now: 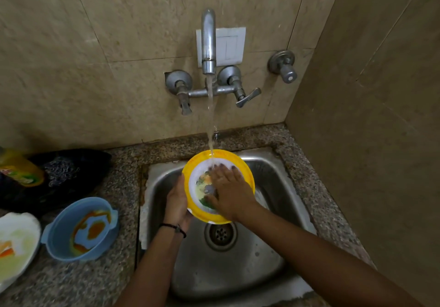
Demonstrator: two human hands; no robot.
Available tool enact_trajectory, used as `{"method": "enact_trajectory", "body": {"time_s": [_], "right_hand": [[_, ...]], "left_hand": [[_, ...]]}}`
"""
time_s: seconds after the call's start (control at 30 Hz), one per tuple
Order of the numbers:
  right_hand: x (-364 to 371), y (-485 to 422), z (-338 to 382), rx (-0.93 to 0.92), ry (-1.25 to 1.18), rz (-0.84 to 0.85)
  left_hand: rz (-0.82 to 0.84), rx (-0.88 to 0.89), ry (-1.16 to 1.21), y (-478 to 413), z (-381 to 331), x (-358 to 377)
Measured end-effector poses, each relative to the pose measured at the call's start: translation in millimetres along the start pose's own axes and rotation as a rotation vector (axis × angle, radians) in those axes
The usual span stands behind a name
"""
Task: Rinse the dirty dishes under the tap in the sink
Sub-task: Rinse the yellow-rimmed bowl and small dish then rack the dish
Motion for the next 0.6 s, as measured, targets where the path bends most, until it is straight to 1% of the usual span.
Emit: {"method": "enact_trajectory", "body": {"time_s": [0.03,0.1,0.13,0.17,0.2,0.23,0.27,0.33,0.37,0.43,0.5,0.57,0.6], "right_hand": [[-1.0,4.2,4.4,0.098,0.009,0.040],[-3.1,18.8,18.4,0.238,0.023,0.188],[-3.6,27.1,27.3,0.262,0.011,0.261],[-0.8,35.6,34.3,0.239,-0.018,0.290],[-0.8,45.0,40.9,0.162,-0.039,0.243],[-0.8,52.5,44.6,0.064,-0.012,0.148],[-3.2,58.7,45.7,-0.015,0.068,0.136],[-6.4,64.9,42.5,-0.051,0.303,0.051],[-8.7,66.6,39.6,-0.095,0.372,0.032],[-17.6,68.3,33.3,-0.198,0.444,-0.082],[-29.5,65.4,28.5,-0.284,0.409,-0.170],[-51.1,59.2,23.0,-0.313,0.276,-0.197],[-62.3,55.2,18.1,-0.296,0.178,-0.242]], "left_hand": [[-0.014,0.008,-0.010,-0.7,0.3,-0.7],[-0.035,0.015,-0.030,-4.7,3.1,-3.9],[-0.050,0.008,-0.031,-6.5,5.2,-4.7],[-0.079,-0.008,-0.036,-8.9,7.0,-6.5],[-0.108,-0.028,-0.037,-12.5,9.9,-9.5],[-0.127,-0.055,-0.050,-14.0,11.2,-11.4],[-0.142,-0.082,-0.073,-17.3,12.9,-14.0],[-0.141,-0.139,-0.134,-19.5,13.6,-16.4],[-0.141,-0.163,-0.147,-20.4,14.3,-17.9],[-0.130,-0.198,-0.156,-20.0,14.6,-16.7],[-0.044,-0.243,-0.090,-18.7,13.3,-10.4],[0.064,-0.305,0.039,-13.6,7.6,-0.9],[0.097,-0.333,0.095,-14.2,4.9,0.6]]}}
Point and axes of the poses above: each hand's wrist, its own y-axis away from the middle knuckle, its own x-axis out of the palm, z = x × y, the point moved 1 cm from there along -y, towards the middle knuckle, and after that the axes turned 8 degrees about y, right-handed, at the moved point
